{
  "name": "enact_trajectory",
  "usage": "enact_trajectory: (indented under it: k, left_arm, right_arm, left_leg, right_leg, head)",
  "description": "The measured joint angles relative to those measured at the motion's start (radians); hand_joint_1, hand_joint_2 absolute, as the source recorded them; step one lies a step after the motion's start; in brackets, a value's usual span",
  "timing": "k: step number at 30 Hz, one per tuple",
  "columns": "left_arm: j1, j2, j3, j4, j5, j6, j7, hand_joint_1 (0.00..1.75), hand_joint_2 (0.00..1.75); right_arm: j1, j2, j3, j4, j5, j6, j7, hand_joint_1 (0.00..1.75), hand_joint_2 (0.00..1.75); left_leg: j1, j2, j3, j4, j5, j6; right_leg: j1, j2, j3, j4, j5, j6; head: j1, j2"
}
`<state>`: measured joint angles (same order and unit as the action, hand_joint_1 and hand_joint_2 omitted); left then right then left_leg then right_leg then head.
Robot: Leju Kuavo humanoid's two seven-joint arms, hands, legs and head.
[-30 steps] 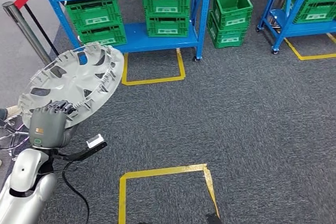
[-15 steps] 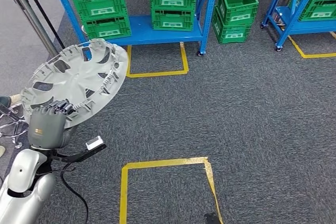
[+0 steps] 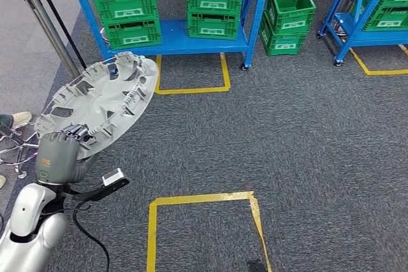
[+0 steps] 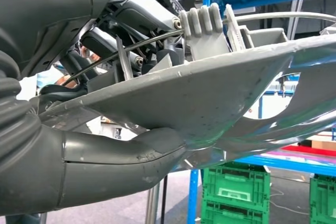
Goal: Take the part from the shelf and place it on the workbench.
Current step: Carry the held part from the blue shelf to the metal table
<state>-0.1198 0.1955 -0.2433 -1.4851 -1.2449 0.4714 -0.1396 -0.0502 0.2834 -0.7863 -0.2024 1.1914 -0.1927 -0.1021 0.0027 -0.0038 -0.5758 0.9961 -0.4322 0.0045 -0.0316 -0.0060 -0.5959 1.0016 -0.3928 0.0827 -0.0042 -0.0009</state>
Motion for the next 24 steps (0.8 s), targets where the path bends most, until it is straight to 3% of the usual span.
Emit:
enact_trajectory:
  k: [1,2,4,6,7,8,9,11,13,16,17,19,20,22,23,24]
  left_arm:
    - [0.000,0.001,0.000,-0.003,0.001,0.000,-0.001,1.75,1.75]
    - [0.000,0.002,0.000,-0.006,0.001,0.000,-0.001,1.75,1.75]
    - [-0.001,0.002,0.001,-0.011,0.001,-0.001,-0.002,1.75,1.75]
    - [-0.001,0.002,0.003,-0.013,0.002,-0.001,-0.002,1.75,1.75]
    - [0.001,0.002,0.003,-0.013,0.003,-0.001,-0.001,1.75,1.75]
    - [0.003,0.003,0.004,-0.013,0.004,-0.001,-0.001,1.75,1.75]
    - [0.004,0.002,0.005,-0.013,0.005,-0.001,-0.001,1.75,1.75]
    - [0.006,0.003,0.008,-0.013,0.006,-0.001,-0.001,1.75,1.75]
    - [0.004,0.004,0.012,-0.014,0.007,0.000,-0.001,1.75,1.75]
    - [0.001,0.005,0.016,-0.016,0.008,-0.002,0.000,1.75,1.75]
    - [0.002,0.004,0.016,-0.016,0.009,-0.003,0.000,1.75,1.75]
    - [0.001,0.004,0.016,-0.016,0.009,-0.006,0.000,1.75,1.75]
    - [0.002,0.004,0.016,-0.016,0.009,-0.006,0.000,1.75,1.75]
    - [0.006,0.004,0.016,-0.014,0.009,-0.007,0.000,1.75,1.75]
    - [0.008,0.004,0.016,-0.013,0.009,-0.007,0.001,1.75,1.75]
    - [0.010,0.004,0.016,-0.012,0.009,-0.007,0.001,1.75,1.75]
  right_arm:
    - [0.000,0.000,0.000,0.000,0.000,-0.001,-0.001,0.00,0.00]
    - [0.000,0.000,0.000,0.000,0.000,-0.001,-0.001,0.00,0.00]
    - [-0.002,0.000,0.002,0.000,0.000,-0.001,-0.003,0.00,0.00]
    - [-0.001,0.000,0.004,0.000,0.000,-0.001,-0.004,0.00,0.00]
    - [0.001,-0.001,0.004,0.000,0.000,-0.001,-0.004,0.00,0.00]
    - [0.002,-0.002,0.005,0.000,0.001,-0.001,-0.003,0.00,0.00]
    - [0.003,-0.002,0.005,0.000,0.002,-0.001,-0.003,0.00,0.00]
    - [0.004,-0.002,0.006,0.001,0.004,0.000,-0.002,0.00,0.00]
    - [0.002,-0.002,0.006,0.002,0.005,0.003,-0.002,0.00,0.00]
    - [0.003,-0.003,0.007,0.003,0.006,0.008,0.001,0.00,0.00]
    - [0.004,-0.003,0.007,0.003,0.007,0.010,0.002,0.00,0.00]
    - [0.006,-0.003,0.007,0.003,0.007,0.014,0.003,0.00,0.00]
    - [0.008,-0.003,0.007,0.003,0.007,0.014,0.003,0.00,0.00]
    - [0.015,-0.003,0.007,0.003,0.006,0.014,0.003,0.00,0.00]
    - [0.018,-0.003,0.007,0.003,0.006,0.014,0.004,0.00,0.00]
    - [0.021,-0.003,0.007,0.003,0.005,0.014,0.004,0.00,0.00]
  left_leg:
    - [0.000,0.002,0.007,-0.012,0.002,0.010]
    - [0.002,0.003,0.016,-0.026,0.003,0.018]
    - [0.006,0.002,0.030,-0.039,0.000,0.026]
    - [0.005,0.001,0.035,-0.039,-0.006,0.028]
    - [0.005,0.001,0.038,-0.038,-0.009,0.025]
    - [0.007,0.001,0.043,-0.037,-0.013,0.020]
    - [0.011,0.001,0.050,-0.036,-0.019,0.012]
    - [0.019,0.001,0.068,-0.030,-0.037,-0.009]
    - [0.021,0.003,0.076,-0.022,-0.055,-0.029]
    - [0.022,0.004,0.080,-0.012,-0.063,-0.046]
    - [0.024,0.005,0.071,0.011,-0.056,-0.051]
    - [0.025,0.005,0.009,0.111,-0.045,-0.061]
    - [0.025,0.006,-0.039,0.178,-0.058,-0.065]
    - [0.025,0.006,-0.124,0.269,-0.121,-0.067]
    - [0.024,0.006,-0.151,0.279,-0.149,-0.064]
    - [0.023,0.005,-0.164,0.260,-0.159,-0.059]
  right_leg:
    - [-0.002,0.000,-0.001,0.000,0.003,0.008]
    - [0.000,0.001,-0.006,0.014,-0.003,0.006]
    - [0.001,0.004,-0.047,0.092,-0.049,-0.010]
    - [0.003,0.007,-0.115,0.222,-0.101,-0.012]
    - [0.003,0.007,-0.143,0.267,-0.111,-0.009]
    - [0.002,0.007,-0.154,0.277,-0.104,-0.008]
    - [0.001,0.006,-0.147,0.249,-0.079,-0.009]
    - [-0.003,0.007,-0.096,0.129,-0.015,-0.006]
    - [-0.004,0.008,-0.058,0.048,-0.010,-0.005]
    - [-0.004,0.015,-0.043,0.042,-0.036,-0.029]
    - [-0.004,0.019,-0.036,0.043,-0.042,-0.037]
    - [-0.004,0.023,-0.015,0.037,-0.055,-0.048]
    - [-0.005,0.024,-0.002,0.032,-0.063,-0.052]
    - [-0.005,0.028,0.031,0.019,-0.083,-0.056]
    - [-0.005,0.031,0.051,0.013,-0.094,-0.056]
    - [-0.005,0.034,0.075,0.006,-0.107,-0.055]
  head:
    - [0.000,0.000]
    - [0.002,0.000]
    - [0.006,0.000]
    - [0.008,0.000]
    - [0.008,0.000]
    - [0.008,0.000]
    - [0.008,0.000]
    - [0.009,0.000]
    - [0.013,0.000]
    - [0.009,0.000]
    - [0.007,0.000]
    - [0.003,0.000]
    - [0.001,0.000]
    - [-0.002,0.000]
    - [-0.003,0.000]
    - [-0.003,0.000]
